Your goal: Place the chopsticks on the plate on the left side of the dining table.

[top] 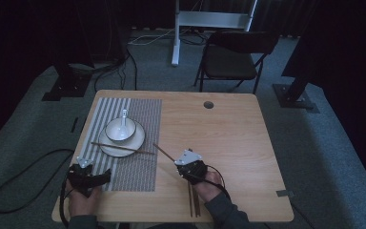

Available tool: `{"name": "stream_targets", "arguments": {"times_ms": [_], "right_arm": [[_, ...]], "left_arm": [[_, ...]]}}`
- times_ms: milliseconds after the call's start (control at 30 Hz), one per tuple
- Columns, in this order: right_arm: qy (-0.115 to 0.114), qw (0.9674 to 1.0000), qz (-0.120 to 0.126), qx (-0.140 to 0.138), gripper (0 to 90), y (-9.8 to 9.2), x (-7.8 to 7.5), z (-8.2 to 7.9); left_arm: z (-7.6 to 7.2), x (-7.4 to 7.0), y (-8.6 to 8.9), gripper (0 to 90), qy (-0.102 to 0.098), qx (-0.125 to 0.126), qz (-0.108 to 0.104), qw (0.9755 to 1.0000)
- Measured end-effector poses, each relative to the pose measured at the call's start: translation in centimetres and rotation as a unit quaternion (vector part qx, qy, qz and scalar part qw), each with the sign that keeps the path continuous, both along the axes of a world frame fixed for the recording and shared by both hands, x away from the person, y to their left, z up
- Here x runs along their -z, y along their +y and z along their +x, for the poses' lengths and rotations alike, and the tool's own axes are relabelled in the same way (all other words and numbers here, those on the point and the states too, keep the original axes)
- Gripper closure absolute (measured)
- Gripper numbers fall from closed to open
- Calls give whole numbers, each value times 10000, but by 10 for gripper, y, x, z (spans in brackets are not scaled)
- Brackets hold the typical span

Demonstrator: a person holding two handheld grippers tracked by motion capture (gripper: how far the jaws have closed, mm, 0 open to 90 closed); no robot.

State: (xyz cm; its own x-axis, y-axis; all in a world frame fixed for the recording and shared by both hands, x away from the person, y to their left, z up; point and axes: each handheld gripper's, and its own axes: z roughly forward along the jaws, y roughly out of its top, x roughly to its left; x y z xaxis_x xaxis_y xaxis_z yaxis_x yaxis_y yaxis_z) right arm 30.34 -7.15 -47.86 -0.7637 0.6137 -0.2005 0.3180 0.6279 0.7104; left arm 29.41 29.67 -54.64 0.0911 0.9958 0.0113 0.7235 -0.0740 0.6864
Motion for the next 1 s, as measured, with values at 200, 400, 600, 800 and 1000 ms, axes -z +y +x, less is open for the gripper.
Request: {"name": "stream_targets", "arguments": {"times_ms": [200,400,600,800,1000], "right_arm": [[-83,9995,-36,-288,848,16,-3,-2],[-115,9984,-147,-535,848,31,-1,-2],[-63,9966,-383,-720,848,45,5,4],[-17,9946,-586,-855,848,58,12,9],[32,9945,-617,-848,848,62,15,14]], "left_arm": [[0,0,0,3,0,0,0,10000],[0,0,0,3,2,1,1,10000],[0,0,0,3,0,0,0,10000],[0,0,0,3,1,0,0,10000],[0,0,0,3,0,1,1,10000]]}}
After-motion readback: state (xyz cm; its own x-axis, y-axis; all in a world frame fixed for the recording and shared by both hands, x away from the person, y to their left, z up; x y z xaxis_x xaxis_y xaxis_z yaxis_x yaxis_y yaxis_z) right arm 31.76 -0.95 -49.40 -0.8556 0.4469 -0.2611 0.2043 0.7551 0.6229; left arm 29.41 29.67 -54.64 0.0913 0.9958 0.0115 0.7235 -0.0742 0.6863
